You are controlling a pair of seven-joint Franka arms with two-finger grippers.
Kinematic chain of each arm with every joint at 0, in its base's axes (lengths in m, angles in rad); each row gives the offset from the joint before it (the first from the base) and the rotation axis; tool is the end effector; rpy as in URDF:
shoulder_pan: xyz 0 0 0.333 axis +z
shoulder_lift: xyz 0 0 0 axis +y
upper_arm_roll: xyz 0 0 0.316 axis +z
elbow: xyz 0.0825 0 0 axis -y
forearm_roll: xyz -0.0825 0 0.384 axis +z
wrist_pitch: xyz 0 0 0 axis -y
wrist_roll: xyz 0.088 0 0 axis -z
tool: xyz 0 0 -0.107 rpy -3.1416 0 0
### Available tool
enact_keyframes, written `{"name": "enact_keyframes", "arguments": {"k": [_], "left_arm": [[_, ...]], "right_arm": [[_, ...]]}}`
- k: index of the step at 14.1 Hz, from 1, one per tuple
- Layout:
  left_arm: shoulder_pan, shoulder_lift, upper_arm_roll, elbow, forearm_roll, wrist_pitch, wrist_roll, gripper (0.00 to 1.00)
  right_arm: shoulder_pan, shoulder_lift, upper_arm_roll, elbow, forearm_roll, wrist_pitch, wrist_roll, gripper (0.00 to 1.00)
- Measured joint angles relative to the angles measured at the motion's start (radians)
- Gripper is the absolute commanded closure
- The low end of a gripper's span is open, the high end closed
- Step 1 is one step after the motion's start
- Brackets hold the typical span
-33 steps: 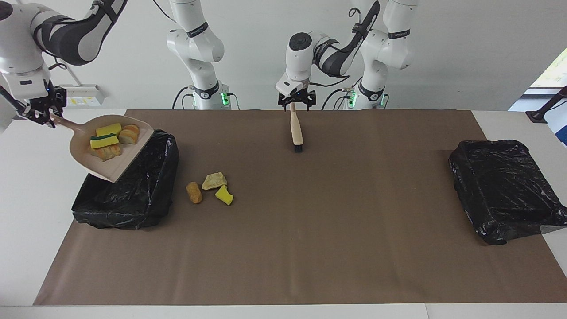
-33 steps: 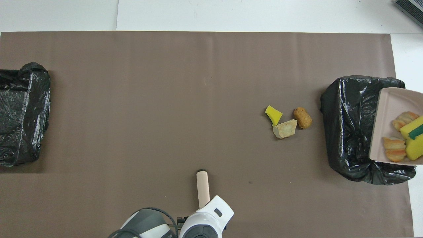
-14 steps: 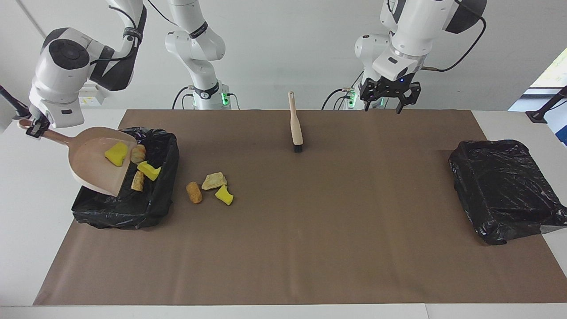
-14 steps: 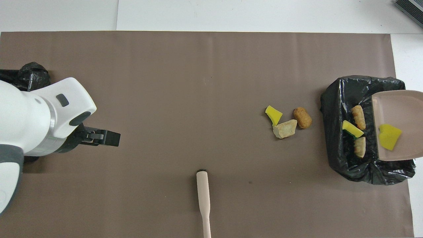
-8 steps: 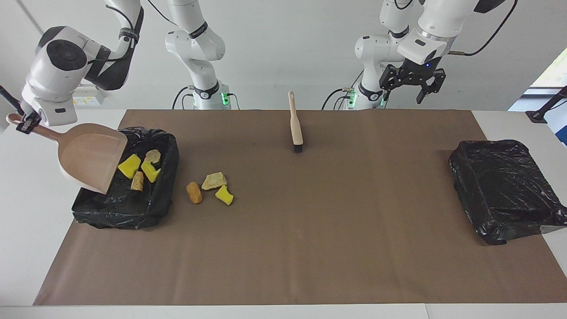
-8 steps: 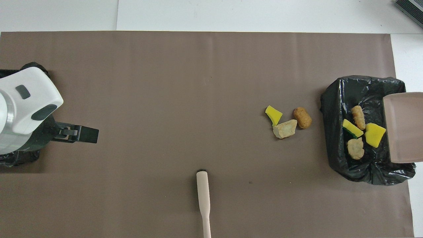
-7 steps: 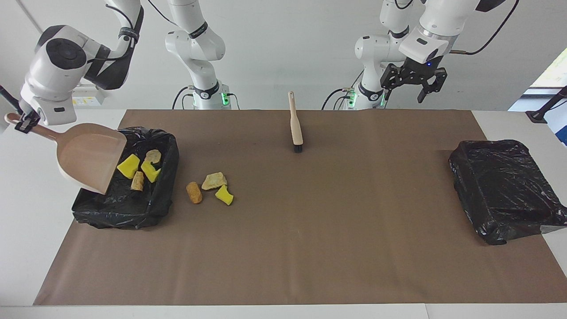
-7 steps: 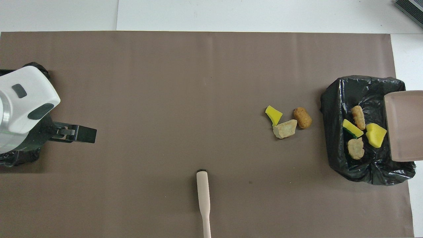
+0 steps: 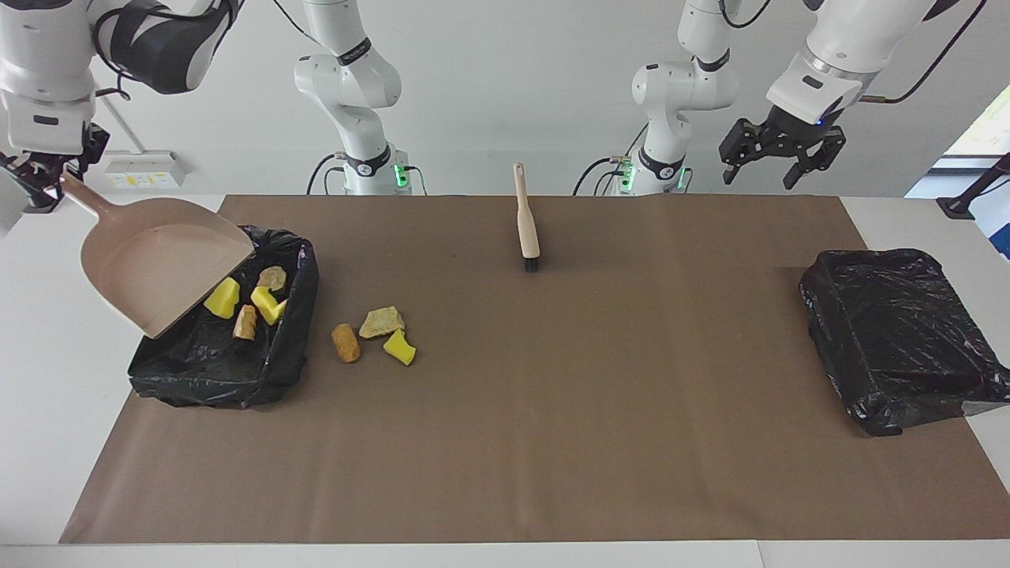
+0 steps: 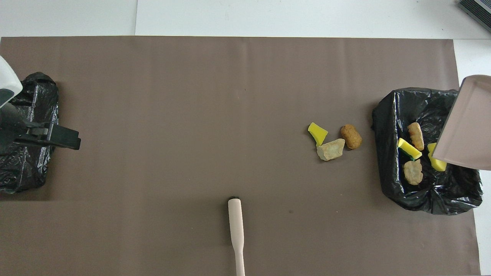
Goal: Sweep and dump trash in bin
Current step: 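Bring the empty dustpan back to the table center with the right gripper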
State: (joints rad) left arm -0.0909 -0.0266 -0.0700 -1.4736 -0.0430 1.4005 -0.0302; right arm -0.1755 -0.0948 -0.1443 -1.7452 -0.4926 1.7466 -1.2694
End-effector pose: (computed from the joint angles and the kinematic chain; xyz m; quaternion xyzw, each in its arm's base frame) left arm 0.5201 -0.0903 0.6695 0.9972 -0.0684 -0.0251 0.0180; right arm 0.4987 -0.2137 0.6186 0.8488 0.4713 -0.1353 0.1979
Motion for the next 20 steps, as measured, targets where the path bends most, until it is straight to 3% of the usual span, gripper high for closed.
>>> {"name": "enact_keyframes", "arguments": {"k": [6,10,15,20], "left_arm": [[-0.004,-0.001,0.058,0.019,0.000,-0.033,0.037,0.00],[0.004,-0.019,0.076,0.017,0.000,-0.044,0.039,0.00],[0.004,-0.021,0.079,0.017,0.008,-0.044,0.039,0.00],[0.004,-0.011,0.078,0.016,0.025,-0.043,0.041,0.00]], "right_arm": [[0.217,-0.003,0.092,-0.014,0.163,-0.159,0.681,1.00],[0.409,0.026,0.098,-0.036,0.294,-0.168,1.128,1.00],[0.632,0.177,0.100,-0.030,0.417,-0.013,1.561,1.00],[0.759,0.382,0.101,0.102,0.586,0.102,1.791,1.00]]}}
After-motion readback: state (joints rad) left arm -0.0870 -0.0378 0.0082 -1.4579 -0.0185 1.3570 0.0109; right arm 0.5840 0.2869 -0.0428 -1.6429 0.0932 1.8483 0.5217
